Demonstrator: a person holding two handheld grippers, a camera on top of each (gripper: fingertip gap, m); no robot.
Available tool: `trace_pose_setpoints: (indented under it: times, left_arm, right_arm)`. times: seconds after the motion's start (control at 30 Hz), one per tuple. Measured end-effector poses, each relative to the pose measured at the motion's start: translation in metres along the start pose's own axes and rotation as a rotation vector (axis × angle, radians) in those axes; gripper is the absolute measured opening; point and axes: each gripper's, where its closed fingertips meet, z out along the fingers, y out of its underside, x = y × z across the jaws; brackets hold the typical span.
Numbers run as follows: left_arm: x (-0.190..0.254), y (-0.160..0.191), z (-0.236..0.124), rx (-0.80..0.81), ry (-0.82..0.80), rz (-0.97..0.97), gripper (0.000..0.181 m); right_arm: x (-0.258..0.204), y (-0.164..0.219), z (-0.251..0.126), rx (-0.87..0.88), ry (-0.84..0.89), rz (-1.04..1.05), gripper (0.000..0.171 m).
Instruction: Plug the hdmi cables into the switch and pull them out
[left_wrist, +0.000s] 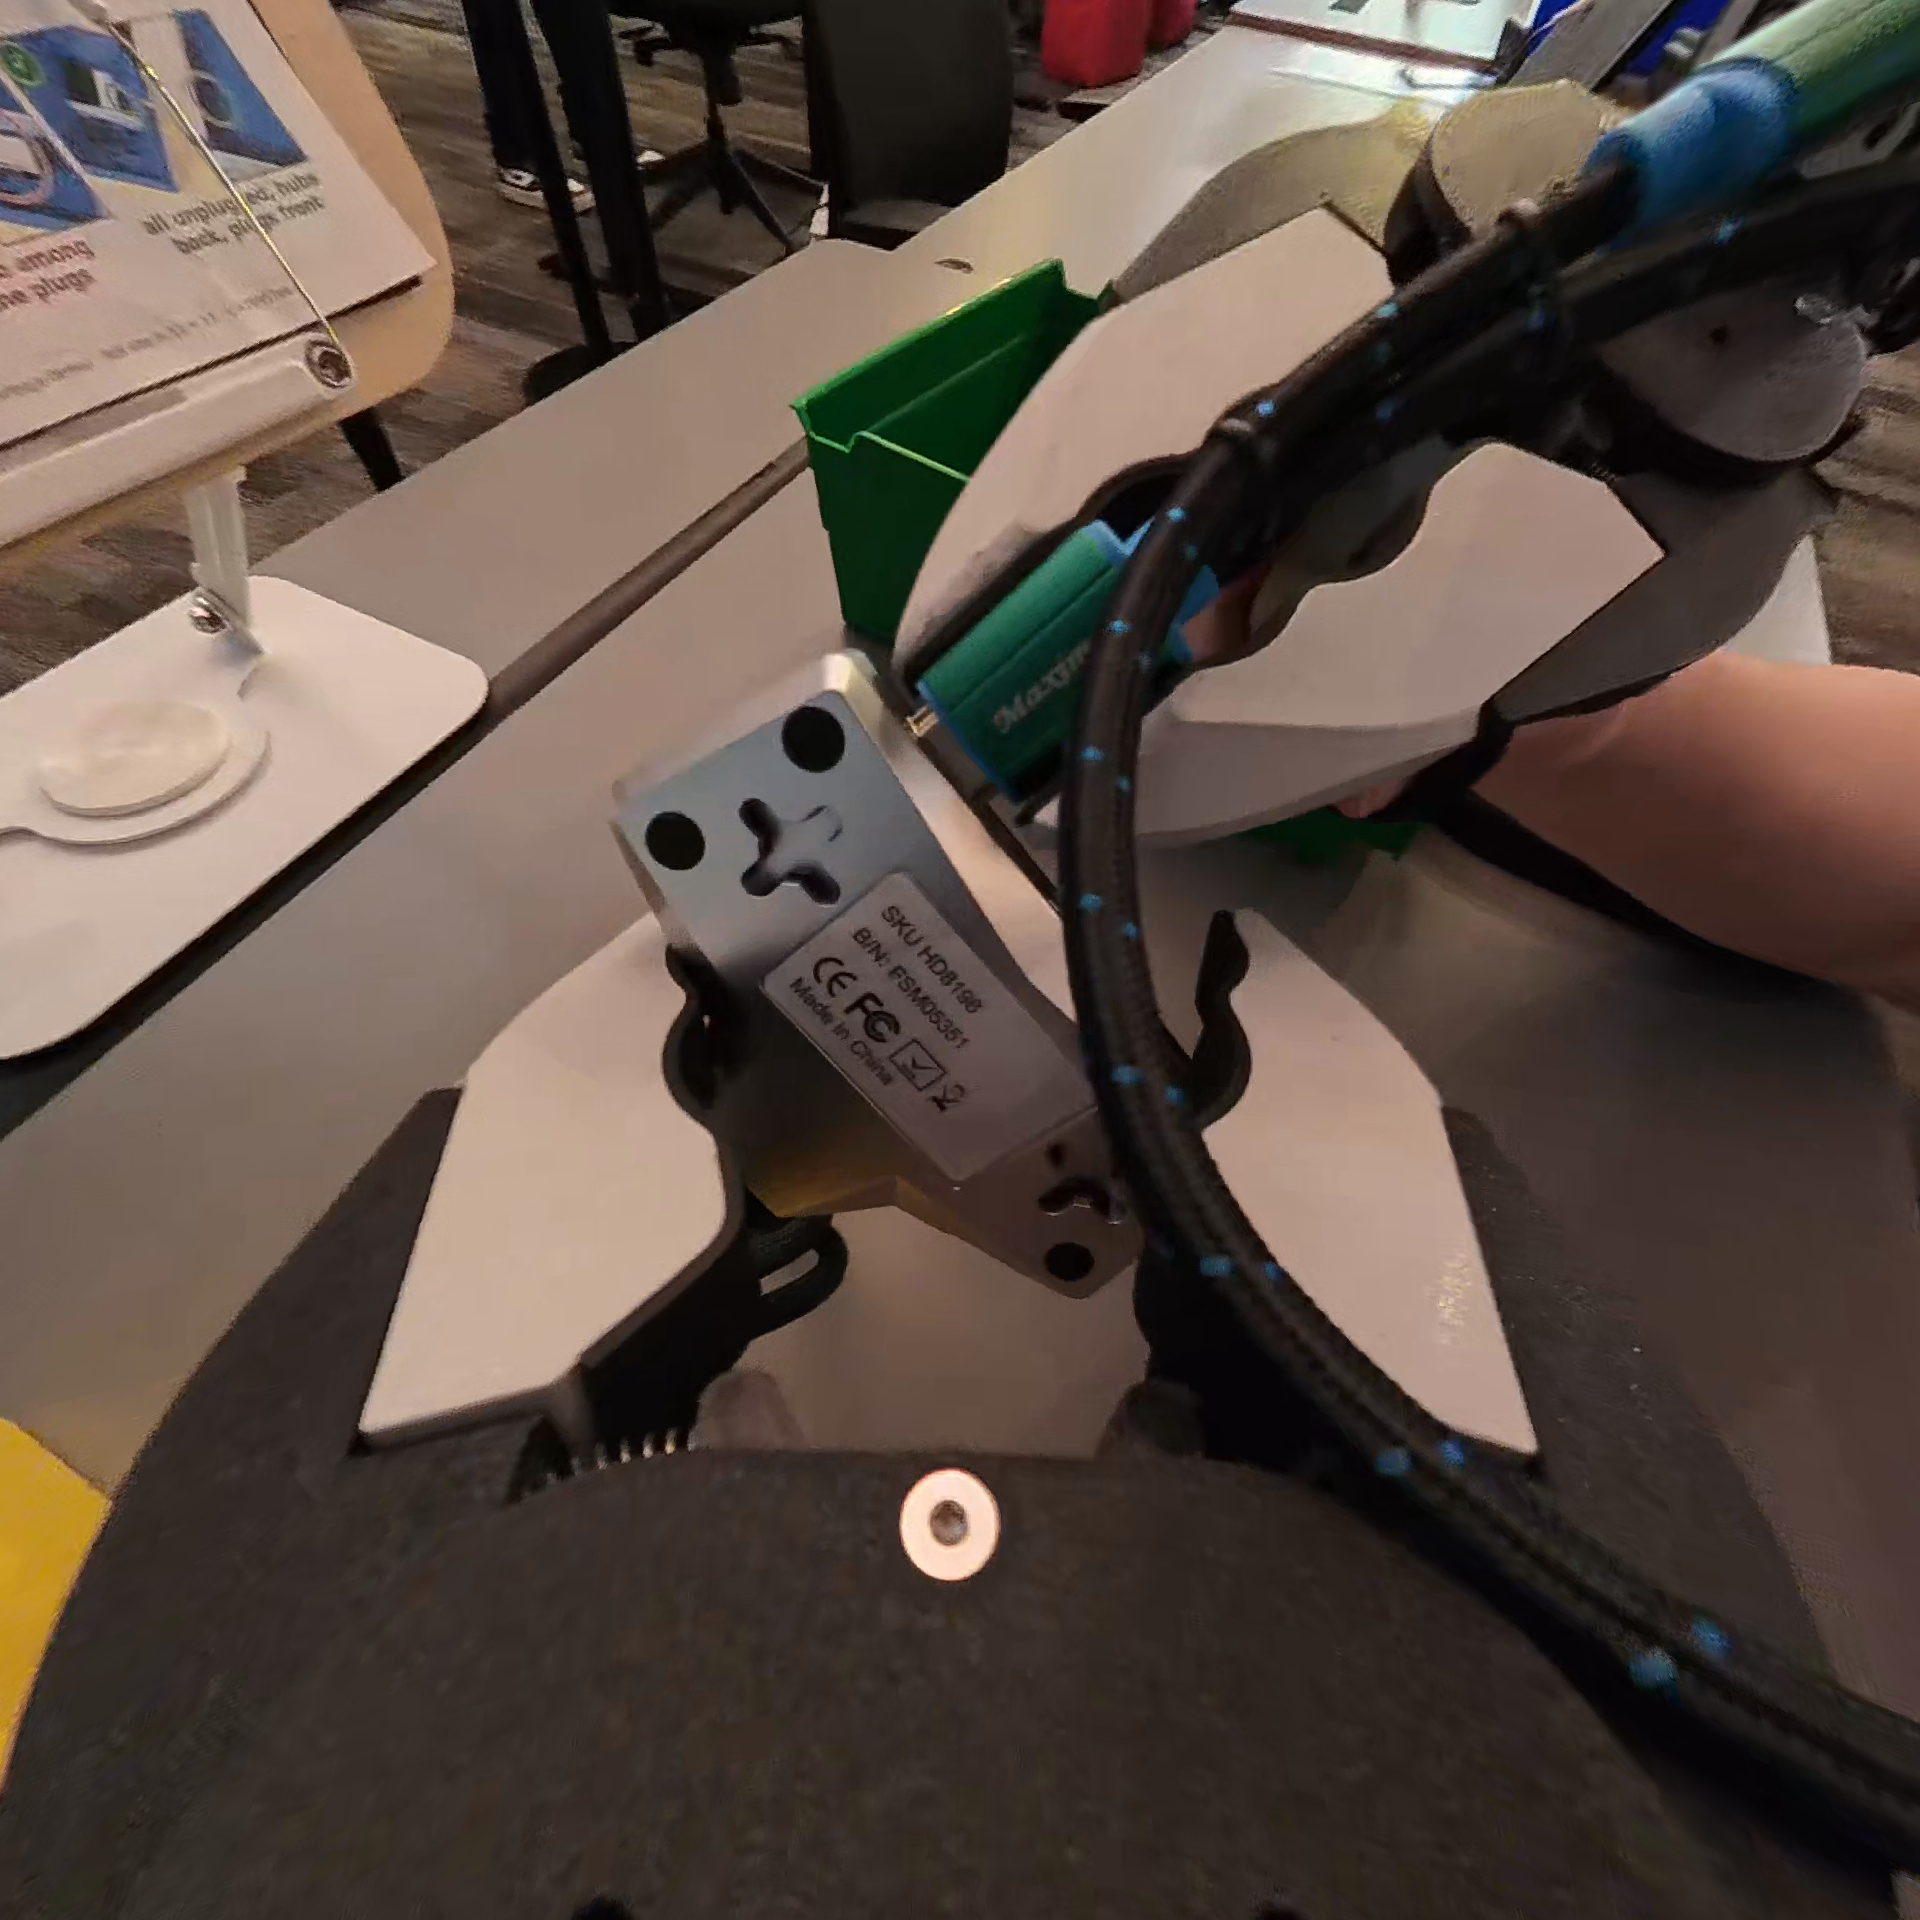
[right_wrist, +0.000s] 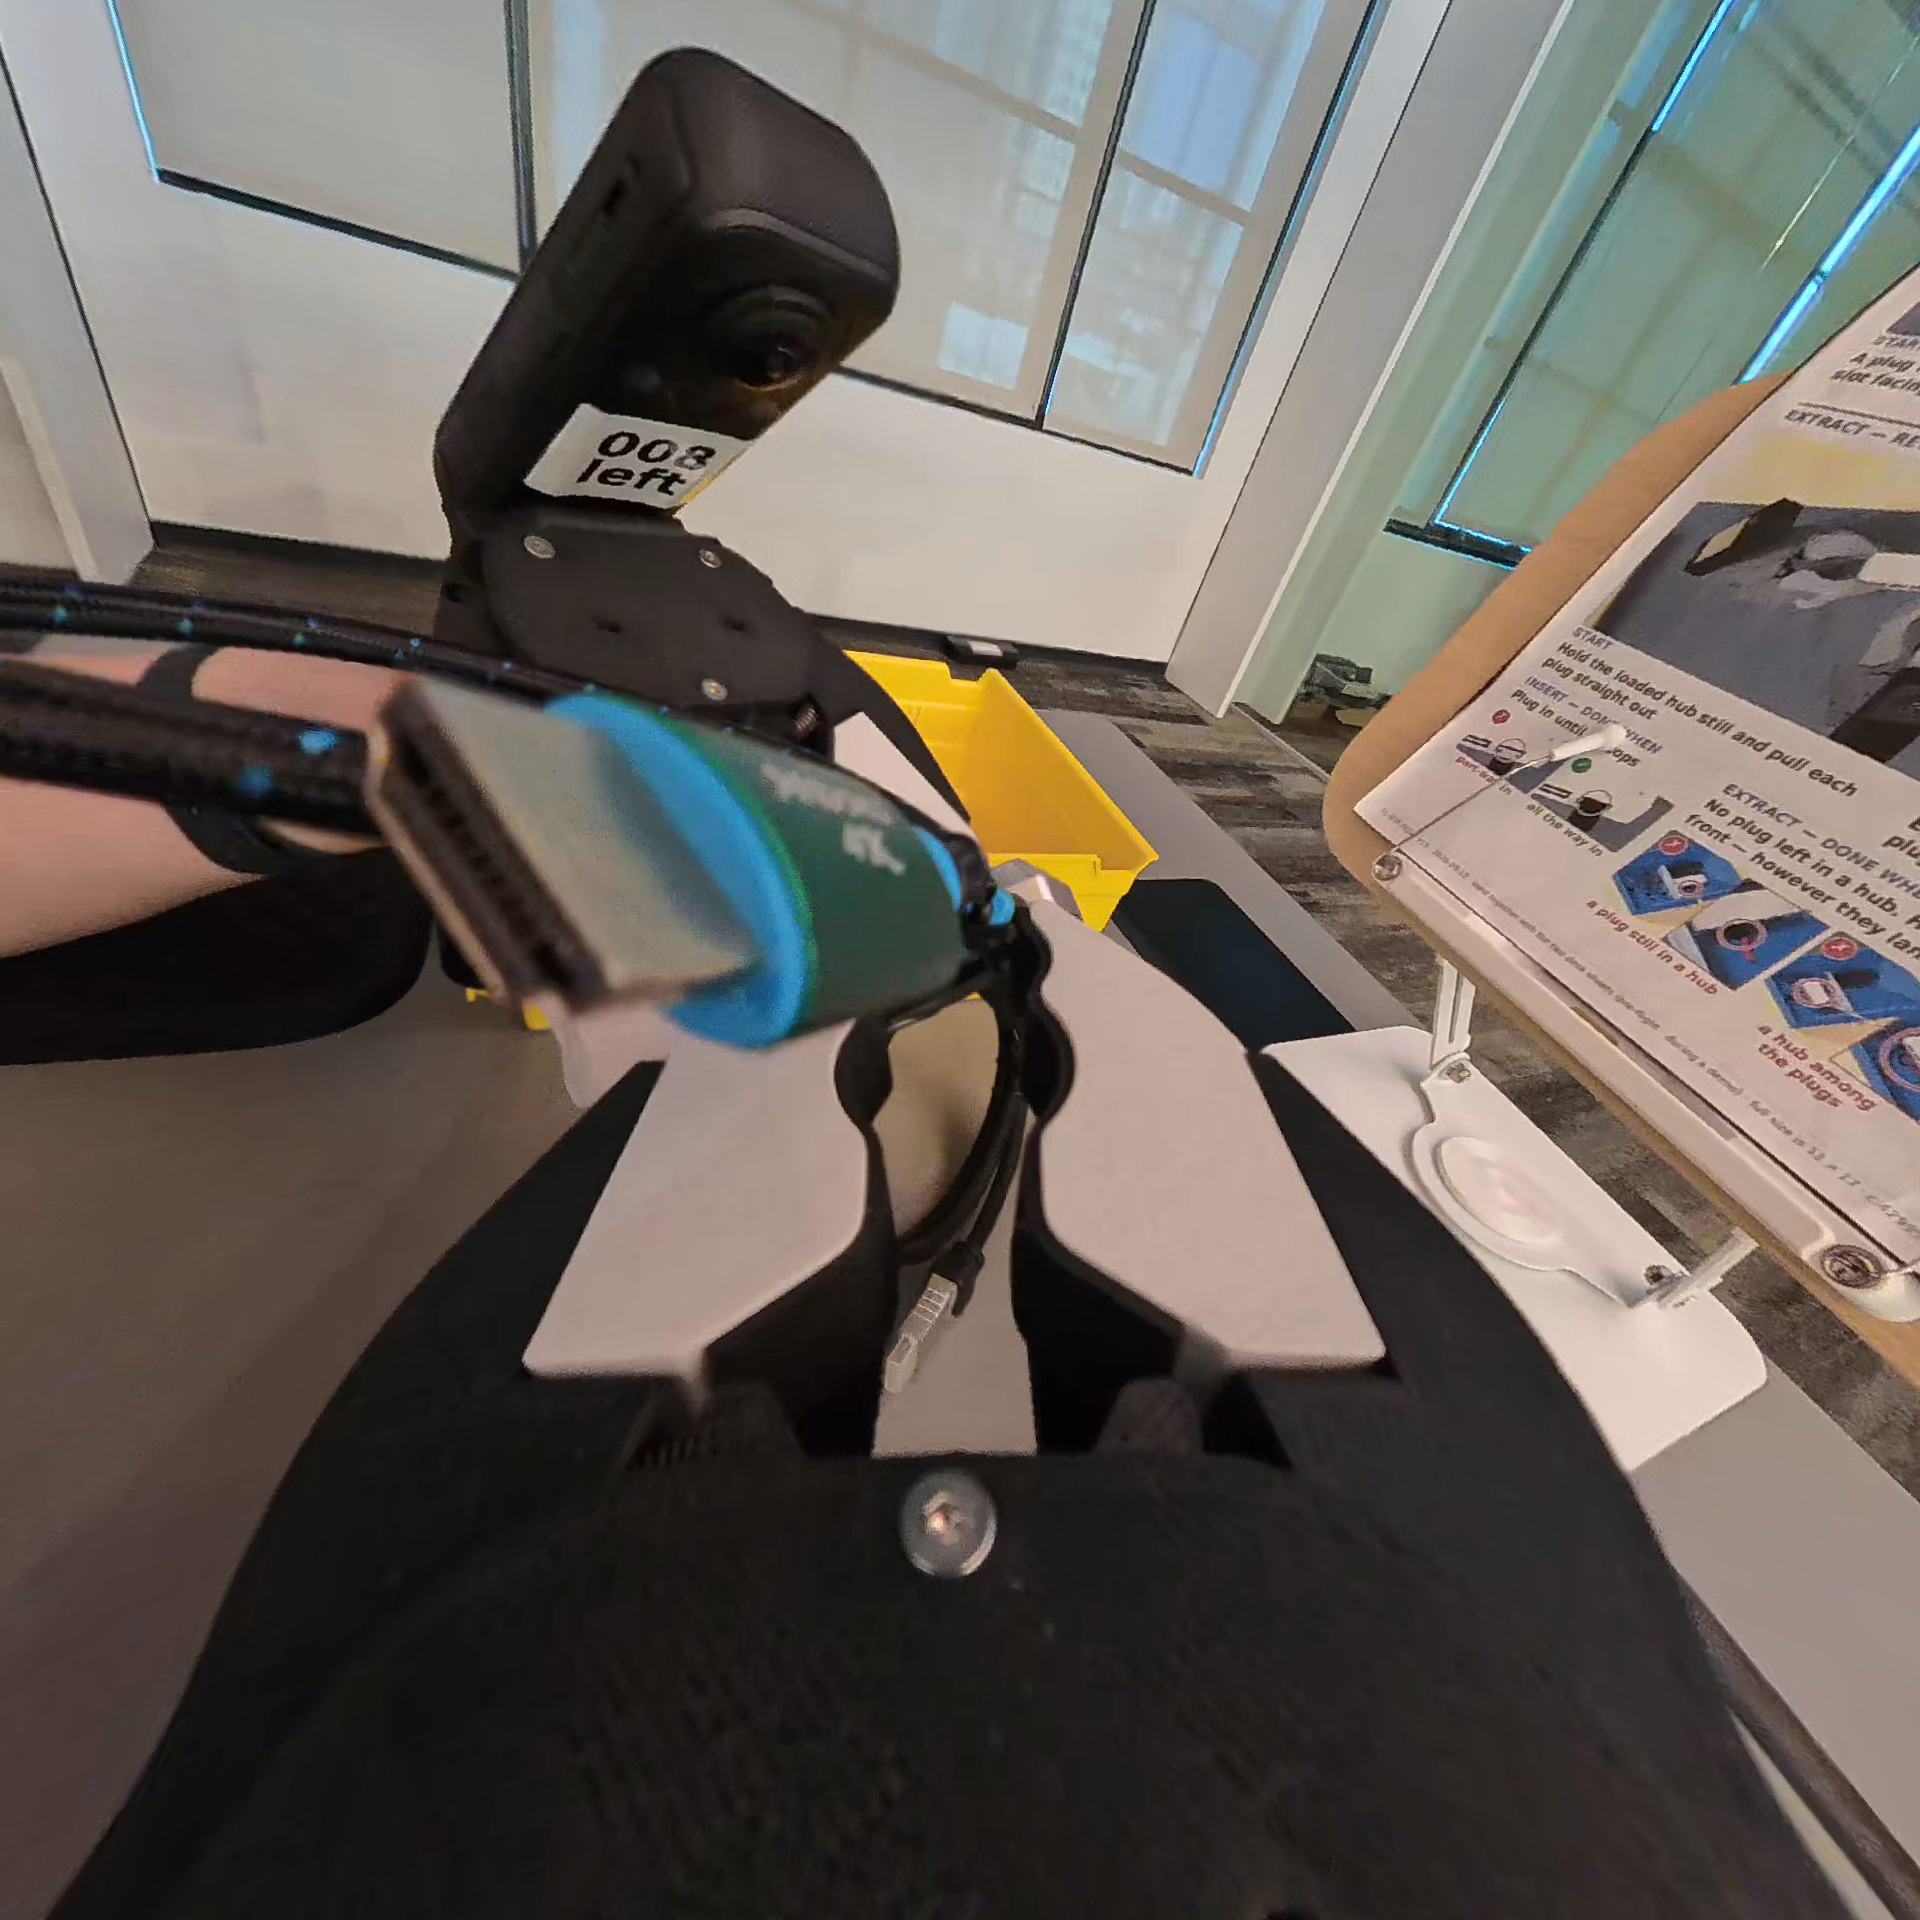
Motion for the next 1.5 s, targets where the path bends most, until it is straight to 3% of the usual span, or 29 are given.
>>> trace_pose_setpoints:
  times: [0.1, 0.2, 0.4, 0.5, 0.57, 1.03, 1.17, 1.27, 1.5]
  left_arm:
    - [-0.001, -0.007, -0.003, 0.031, 0.016, -0.049, 0.079]
    - [-0.006, -0.006, -0.003, 0.029, -0.020, -0.036, 0.079]
    - [-0.009, -0.003, -0.003, 0.004, -0.050, -0.005, 0.077]
    - [-0.007, -0.001, -0.003, -0.014, -0.032, 0.000, 0.077]
    - [-0.007, -0.001, -0.002, -0.012, -0.034, 0.001, 0.077]
    - [0.001, 0.003, -0.002, -0.091, -0.058, 0.085, 0.075]
    - [-0.001, -0.004, -0.003, -0.026, -0.098, 0.145, 0.077]
    - [-0.004, -0.007, 0.002, 0.025, -0.135, 0.151, 0.090]
    - [-0.007, -0.005, 0.005, 0.036, -0.124, 0.128, 0.077]
  right_arm:
    - [0.002, -0.004, -0.002, 0.044, 0.002, 0.032, 0.018]
    - [0.004, -0.003, 0.000, 0.032, 0.017, 0.060, 0.018]
    - [0.003, 0.001, -0.001, -0.012, 0.034, -0.076, 0.018]
    - [0.005, -0.002, -0.006, -0.025, 0.055, -0.177, 0.029]
    - [0.002, -0.002, -0.007, -0.044, 0.058, -0.266, 0.020]
    - [-0.008, 0.003, -0.009, -0.145, 0.039, -0.430, 0.021]
    - [-0.009, -0.004, -0.009, -0.105, 0.054, -0.435, 0.020]
    - [-0.012, -0.005, -0.009, -0.071, 0.044, -0.440, 0.019]
    - [-0.012, -0.002, -0.007, -0.065, 0.065, -0.493, 0.019]
